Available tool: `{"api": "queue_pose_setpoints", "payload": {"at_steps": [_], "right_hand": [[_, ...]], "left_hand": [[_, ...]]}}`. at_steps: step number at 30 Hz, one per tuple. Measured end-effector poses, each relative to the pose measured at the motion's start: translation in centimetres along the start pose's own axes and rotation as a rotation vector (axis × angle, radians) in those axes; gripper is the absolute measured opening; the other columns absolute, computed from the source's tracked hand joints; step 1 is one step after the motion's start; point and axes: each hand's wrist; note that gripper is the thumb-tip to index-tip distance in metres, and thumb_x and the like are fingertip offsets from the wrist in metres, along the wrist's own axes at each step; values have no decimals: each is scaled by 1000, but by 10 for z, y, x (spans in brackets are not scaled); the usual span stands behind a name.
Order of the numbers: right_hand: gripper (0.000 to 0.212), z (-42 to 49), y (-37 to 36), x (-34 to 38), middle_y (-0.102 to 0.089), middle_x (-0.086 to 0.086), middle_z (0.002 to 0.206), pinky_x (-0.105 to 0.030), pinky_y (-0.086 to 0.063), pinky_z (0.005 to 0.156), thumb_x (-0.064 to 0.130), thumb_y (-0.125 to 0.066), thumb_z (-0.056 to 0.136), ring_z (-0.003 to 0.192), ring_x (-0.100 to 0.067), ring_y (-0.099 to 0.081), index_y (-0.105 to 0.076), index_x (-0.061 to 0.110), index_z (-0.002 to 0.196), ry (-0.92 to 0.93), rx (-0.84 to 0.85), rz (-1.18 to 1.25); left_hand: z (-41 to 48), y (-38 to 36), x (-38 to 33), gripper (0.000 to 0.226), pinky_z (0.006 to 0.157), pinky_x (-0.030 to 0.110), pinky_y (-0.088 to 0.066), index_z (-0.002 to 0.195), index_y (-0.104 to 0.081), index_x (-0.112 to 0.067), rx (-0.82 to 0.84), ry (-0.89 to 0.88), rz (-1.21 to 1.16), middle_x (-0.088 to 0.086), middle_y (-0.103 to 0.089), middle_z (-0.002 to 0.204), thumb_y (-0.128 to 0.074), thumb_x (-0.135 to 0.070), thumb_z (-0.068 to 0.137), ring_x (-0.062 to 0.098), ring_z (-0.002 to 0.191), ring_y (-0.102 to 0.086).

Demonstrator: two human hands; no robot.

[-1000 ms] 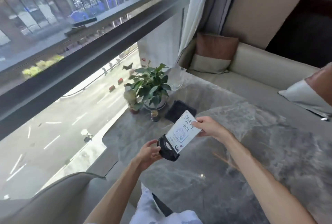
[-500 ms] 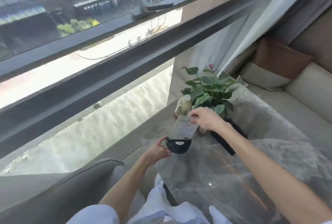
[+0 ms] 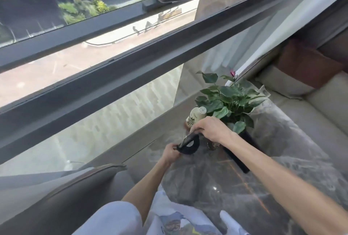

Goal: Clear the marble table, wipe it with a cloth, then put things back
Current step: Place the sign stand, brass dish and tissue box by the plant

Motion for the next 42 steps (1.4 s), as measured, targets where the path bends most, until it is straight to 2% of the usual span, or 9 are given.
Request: {"api": "queue_pose_setpoints", "payload": {"at_steps": [6,10,21,25,28,31,36,38,42], "right_hand": [[32,1,-11,-17,-77,0,101,-34,-48,97,9,-58,83,103,-19,-67,-76,30,101,-9,22,124],[41,4,-17,-24,-76,8,99,-29,-49,95,2,-56,81,101,-11,-67,-74,33,102,32,49,108],[54,0,-24,-18,-70,-2,111,-36,-51,92,-11,-44,82,105,-22,-65,-71,25,112,-6,34,117],[68,-20,-38,-11,-61,-4,132,-35,-38,111,-22,-45,77,132,-22,-47,-59,17,130,222,-266,107],[64,-57,-70,-12,-70,-1,118,-28,-42,108,-22,-46,70,118,-14,-58,-69,14,116,237,-677,348],[57,-74,-123,-12,-74,9,102,-24,-51,93,-22,-47,71,100,-5,-65,-75,19,101,-85,-815,644],[54,-39,-182,-26,-61,-6,127,-12,-49,84,-17,-40,86,115,-17,-60,-55,8,132,-761,-504,1429],[60,-26,-182,-21,-47,-8,142,-9,-47,70,-19,-39,89,109,-16,-56,-38,6,144,-819,-421,1733],[72,-13,-159,-3,-52,-2,138,-22,-44,89,-20,-33,84,120,-18,-49,-38,17,145,-773,-363,1972]], "left_hand": [[2,-9,3,34,45,17,-34,89,-76,-5,-49,3,9,-9,-52,60,-64,-16,59,-3,47,-41],[3,-14,7,23,53,23,-35,81,-75,-11,-32,47,21,2,-53,68,-62,2,67,12,60,-45],[-3,-15,-5,20,57,28,-33,68,-63,-14,-15,62,156,4,-51,66,-51,-11,53,16,62,-42],[-6,-2,-21,12,79,41,-45,83,-57,-14,-98,-26,369,-1,-61,84,-47,-17,76,23,84,-56],[-33,4,-57,43,107,41,-41,129,-55,-14,-146,-151,312,-2,-57,127,-41,-35,94,17,119,-52],[-53,5,-92,48,115,33,-31,138,-49,-19,-79,-254,336,-10,-49,137,-37,-45,99,10,129,-44],[-61,-9,-119,43,99,14,-28,142,-42,-27,230,-417,598,-20,-45,134,-38,-37,101,-4,124,-39],[-56,-11,-118,43,93,9,-27,145,-38,-22,309,-434,717,-14,-46,134,-36,-29,103,0,123,-39],[-47,-12,-115,40,93,23,-43,141,-43,-22,371,-446,749,-6,-56,127,-34,-27,103,20,119,-56]]}}
Point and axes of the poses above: each hand's wrist, its own z-axis towards the middle knuckle, its own y-axis out of the back of the hand, x = y × z
